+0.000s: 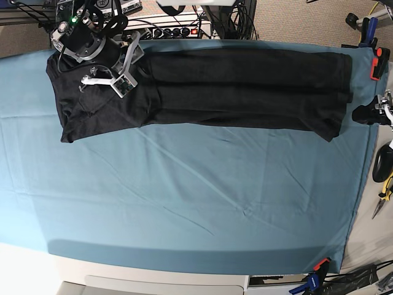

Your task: Fold the T-shirt properly

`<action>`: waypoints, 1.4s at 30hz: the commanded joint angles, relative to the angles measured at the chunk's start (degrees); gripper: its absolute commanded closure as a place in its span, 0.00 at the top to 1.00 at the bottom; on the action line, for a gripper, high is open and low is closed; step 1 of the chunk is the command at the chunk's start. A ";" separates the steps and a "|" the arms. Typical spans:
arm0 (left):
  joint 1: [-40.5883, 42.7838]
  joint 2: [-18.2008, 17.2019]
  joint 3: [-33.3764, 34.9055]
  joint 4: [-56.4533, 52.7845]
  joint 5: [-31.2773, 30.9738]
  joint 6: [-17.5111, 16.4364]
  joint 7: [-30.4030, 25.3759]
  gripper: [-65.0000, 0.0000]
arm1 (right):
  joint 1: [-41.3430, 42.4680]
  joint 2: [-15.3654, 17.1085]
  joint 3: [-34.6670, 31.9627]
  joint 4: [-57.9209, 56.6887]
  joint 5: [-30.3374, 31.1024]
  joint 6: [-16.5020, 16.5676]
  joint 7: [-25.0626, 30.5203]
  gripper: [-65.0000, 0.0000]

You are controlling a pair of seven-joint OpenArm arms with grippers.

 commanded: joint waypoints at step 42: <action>4.63 8.02 -0.55 0.07 6.69 2.34 -0.18 0.50 | 3.45 -4.42 19.41 1.01 0.07 -8.92 6.88 0.45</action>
